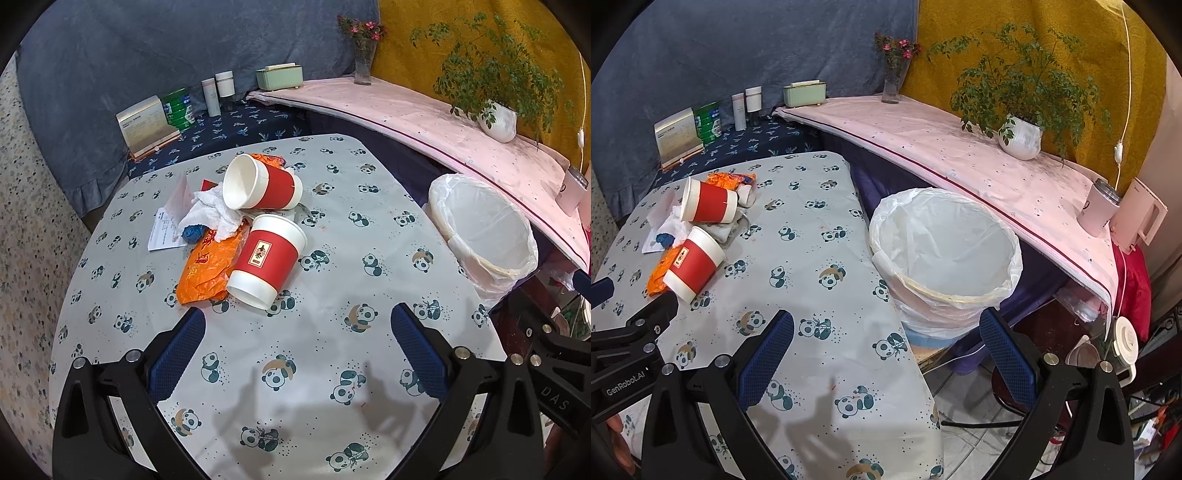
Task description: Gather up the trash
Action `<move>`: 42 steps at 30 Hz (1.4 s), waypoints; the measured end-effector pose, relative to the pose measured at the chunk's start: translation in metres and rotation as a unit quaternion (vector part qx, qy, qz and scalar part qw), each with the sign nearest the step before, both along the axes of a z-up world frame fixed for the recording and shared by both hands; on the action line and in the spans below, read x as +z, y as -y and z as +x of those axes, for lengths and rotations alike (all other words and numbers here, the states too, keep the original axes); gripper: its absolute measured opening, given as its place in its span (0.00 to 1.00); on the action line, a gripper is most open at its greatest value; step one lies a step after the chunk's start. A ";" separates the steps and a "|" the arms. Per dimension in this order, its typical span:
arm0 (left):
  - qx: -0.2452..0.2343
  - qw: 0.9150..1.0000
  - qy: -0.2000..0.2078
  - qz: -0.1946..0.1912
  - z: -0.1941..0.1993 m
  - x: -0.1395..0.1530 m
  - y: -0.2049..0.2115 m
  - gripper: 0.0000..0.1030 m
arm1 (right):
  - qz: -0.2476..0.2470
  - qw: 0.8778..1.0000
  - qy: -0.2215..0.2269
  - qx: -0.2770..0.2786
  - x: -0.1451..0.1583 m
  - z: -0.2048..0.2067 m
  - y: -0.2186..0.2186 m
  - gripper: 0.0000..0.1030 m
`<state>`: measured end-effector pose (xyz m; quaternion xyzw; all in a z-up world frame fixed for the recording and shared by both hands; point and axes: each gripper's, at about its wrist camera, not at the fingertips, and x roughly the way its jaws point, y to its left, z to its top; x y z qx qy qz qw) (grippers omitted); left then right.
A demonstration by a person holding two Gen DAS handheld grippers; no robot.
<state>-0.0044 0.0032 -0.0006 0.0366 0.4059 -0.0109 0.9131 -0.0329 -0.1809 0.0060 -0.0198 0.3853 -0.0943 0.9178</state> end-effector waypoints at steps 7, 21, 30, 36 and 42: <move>-0.001 1.000 0.000 0.001 0.000 0.000 0.003 0.93 | 0.000 1.000 0.000 -0.003 -0.001 0.000 0.000 0.94; 0.000 1.000 -0.001 0.002 0.001 0.000 0.005 0.93 | -0.001 1.000 0.001 -0.003 -0.001 0.001 0.000 0.94; 0.000 1.000 0.000 0.003 0.002 -0.001 0.005 0.93 | -0.003 1.000 0.001 -0.005 0.000 0.001 0.001 0.94; 0.000 1.000 0.001 0.004 0.001 -0.001 0.004 0.93 | -0.003 1.000 0.001 -0.005 0.000 0.001 0.001 0.94; -0.002 1.000 0.003 0.005 0.001 -0.001 0.004 0.93 | -0.003 1.000 0.001 -0.005 0.000 0.000 0.001 0.94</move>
